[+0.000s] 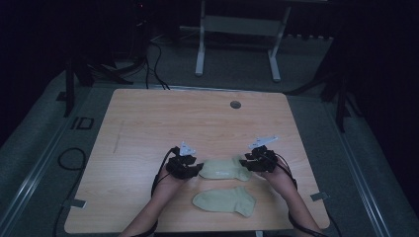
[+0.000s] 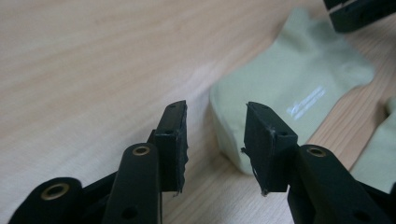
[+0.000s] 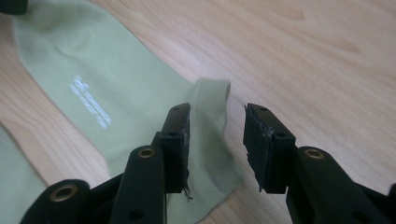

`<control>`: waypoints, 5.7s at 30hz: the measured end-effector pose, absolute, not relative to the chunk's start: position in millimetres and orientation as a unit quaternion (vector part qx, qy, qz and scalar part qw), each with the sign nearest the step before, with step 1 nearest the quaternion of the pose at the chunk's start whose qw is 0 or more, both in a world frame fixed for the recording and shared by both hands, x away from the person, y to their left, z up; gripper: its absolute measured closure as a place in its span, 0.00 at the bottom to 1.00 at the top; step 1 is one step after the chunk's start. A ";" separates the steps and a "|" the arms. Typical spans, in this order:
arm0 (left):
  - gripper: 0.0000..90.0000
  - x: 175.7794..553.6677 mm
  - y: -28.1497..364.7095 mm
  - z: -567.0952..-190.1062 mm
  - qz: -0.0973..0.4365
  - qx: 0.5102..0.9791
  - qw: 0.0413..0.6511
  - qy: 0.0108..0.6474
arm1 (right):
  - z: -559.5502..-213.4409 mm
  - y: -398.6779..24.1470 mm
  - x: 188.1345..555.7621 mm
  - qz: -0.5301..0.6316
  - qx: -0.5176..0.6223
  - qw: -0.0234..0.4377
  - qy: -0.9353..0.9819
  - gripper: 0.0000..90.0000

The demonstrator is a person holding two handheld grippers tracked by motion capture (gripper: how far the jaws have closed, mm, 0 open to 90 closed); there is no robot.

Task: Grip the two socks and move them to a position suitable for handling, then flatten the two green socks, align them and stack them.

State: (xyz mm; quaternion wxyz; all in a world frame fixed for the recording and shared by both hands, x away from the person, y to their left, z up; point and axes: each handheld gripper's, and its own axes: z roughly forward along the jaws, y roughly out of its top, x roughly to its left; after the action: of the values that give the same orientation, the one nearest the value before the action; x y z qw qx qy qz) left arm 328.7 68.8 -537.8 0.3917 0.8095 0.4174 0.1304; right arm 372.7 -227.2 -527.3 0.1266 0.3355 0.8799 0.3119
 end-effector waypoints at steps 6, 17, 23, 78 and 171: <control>0.88 324.9 59.8 -527.5 0.132 0.813 0.406 0.396 | -520.2 -218.1 362.9 0.329 0.321 0.125 0.879 0.70; 0.99 333.6 47.4 -550.1 0.125 0.840 0.361 0.384 | -542.7 -214.6 359.7 0.293 0.319 0.125 0.893 0.76; 0.99 335.5 55.5 -560.8 0.113 0.836 0.357 0.401 | -548.3 -219.4 358.9 0.292 0.320 0.121 0.893 0.76; 0.43 315.6 64.4 -537.3 0.111 0.841 0.372 0.377 | -529.5 -218.2 357.1 0.310 0.301 0.104 0.896 0.60; 0.97 327.6 64.3 -526.4 0.105 0.853 0.327 0.393 | -511.9 -233.5 366.5 0.287 0.344 0.093 0.889 0.92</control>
State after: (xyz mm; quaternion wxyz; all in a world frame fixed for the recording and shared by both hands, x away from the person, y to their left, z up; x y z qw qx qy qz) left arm 327.6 64.3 -526.4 0.3273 0.8531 0.3926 0.1049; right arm 366.5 -233.5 -511.9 0.0935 0.3437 0.8892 0.2873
